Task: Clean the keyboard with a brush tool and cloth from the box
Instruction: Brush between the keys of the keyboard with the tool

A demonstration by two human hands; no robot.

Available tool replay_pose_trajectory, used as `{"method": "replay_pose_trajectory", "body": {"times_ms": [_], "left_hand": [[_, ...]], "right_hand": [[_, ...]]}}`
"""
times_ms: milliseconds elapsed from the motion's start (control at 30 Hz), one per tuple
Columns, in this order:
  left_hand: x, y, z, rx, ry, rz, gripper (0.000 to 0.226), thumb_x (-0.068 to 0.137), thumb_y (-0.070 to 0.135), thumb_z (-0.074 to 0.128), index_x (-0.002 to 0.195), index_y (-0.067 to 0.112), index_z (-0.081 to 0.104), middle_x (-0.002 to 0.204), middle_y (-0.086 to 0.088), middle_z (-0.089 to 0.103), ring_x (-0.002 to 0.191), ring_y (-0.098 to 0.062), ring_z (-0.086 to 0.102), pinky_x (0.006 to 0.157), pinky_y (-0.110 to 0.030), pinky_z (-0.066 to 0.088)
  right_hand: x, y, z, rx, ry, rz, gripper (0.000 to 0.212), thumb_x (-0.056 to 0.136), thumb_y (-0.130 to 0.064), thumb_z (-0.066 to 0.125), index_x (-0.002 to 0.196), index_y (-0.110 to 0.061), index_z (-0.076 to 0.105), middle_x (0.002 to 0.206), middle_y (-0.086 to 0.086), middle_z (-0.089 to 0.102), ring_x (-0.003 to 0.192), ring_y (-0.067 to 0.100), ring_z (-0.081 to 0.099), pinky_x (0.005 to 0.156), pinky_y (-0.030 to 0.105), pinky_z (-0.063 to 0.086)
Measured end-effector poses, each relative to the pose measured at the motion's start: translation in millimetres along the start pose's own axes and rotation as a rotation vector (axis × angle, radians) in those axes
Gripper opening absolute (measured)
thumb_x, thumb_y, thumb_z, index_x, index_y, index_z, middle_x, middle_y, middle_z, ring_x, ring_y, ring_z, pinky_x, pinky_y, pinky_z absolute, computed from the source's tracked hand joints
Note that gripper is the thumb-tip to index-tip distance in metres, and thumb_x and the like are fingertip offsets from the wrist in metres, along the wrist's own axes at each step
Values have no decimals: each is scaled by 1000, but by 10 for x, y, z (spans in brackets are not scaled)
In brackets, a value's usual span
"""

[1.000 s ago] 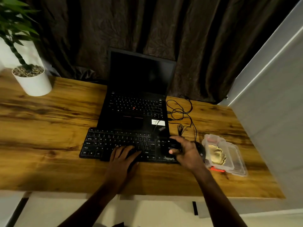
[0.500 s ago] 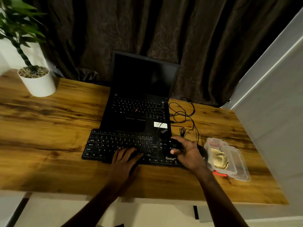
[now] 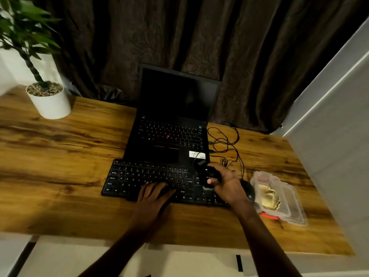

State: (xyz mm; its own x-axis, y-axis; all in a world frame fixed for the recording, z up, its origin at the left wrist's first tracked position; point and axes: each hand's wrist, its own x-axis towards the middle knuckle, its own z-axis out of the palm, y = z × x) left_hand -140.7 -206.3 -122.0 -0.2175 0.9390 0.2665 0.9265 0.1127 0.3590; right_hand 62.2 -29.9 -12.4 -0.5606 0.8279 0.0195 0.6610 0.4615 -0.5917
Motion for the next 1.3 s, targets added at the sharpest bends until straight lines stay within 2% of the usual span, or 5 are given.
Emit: {"method": "replay_pose_trajectory", "body": {"times_ms": [133,367,833,967,1300], "left_hand": [[15,25,-24,9,-13,-1,43,93,46,44,134,37,53,141,2,46,134,-24,38,115,-53,28],[1,21,-9,-11,-31,-21,43,95,48,42,136,37,50,143,1,46,135,-26,40,112,-58,33],[16,36,-17,40,39,12,42,92,48,43,129,35,57,137,0,50,129,-24,39,116,-48,20],[20,24,2,37,40,12,42,94,49,41,129,34,58,137,0,50,130,-24,39,114,-46,13],[31,24,-12,36,41,16,43,90,48,45,128,33,59,136,0,51,129,-25,40,109,-54,32]], "right_hand": [[48,-180,89,98,11,-47,48,87,-7,69,127,-31,57,112,-4,66,100,7,65,67,16,57],[84,24,-178,-15,6,-1,54,85,-6,70,125,-39,56,114,-2,65,102,16,63,78,37,61],[134,38,-175,64,-14,-28,55,84,-3,71,118,-44,56,113,-2,65,103,15,63,72,21,56],[169,142,-193,-37,21,27,57,84,-11,72,122,-48,54,117,0,64,108,20,59,82,36,58],[286,-117,-58,93,-33,-43,54,86,-3,68,128,-34,56,114,-10,60,101,7,61,75,26,60]]}}
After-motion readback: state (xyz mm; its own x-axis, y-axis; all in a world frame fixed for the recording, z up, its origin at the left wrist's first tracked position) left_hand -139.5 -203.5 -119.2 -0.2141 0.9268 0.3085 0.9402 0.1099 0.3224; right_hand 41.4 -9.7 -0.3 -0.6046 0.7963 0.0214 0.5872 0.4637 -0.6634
